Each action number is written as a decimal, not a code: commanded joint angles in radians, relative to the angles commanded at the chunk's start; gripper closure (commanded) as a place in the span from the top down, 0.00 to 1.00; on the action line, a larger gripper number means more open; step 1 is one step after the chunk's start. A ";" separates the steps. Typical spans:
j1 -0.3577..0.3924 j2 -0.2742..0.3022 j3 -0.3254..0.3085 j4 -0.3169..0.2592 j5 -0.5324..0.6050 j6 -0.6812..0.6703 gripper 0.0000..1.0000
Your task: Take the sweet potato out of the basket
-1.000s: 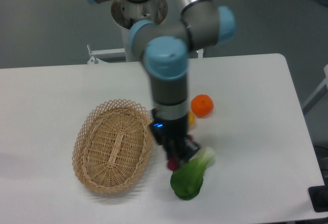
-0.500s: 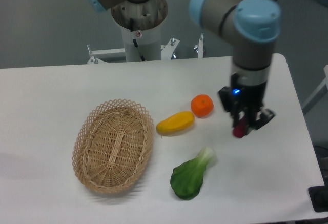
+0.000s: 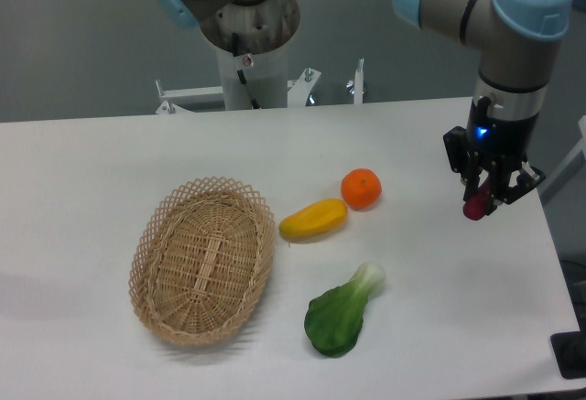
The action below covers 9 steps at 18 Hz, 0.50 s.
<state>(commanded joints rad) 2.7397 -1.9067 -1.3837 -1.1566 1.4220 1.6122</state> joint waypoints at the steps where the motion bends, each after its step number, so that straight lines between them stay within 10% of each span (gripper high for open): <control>1: 0.003 0.000 0.000 0.000 -0.002 0.000 0.22; 9: 0.012 0.003 -0.006 0.002 -0.011 0.000 0.22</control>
<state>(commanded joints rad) 2.7520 -1.9037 -1.3898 -1.1551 1.4113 1.6122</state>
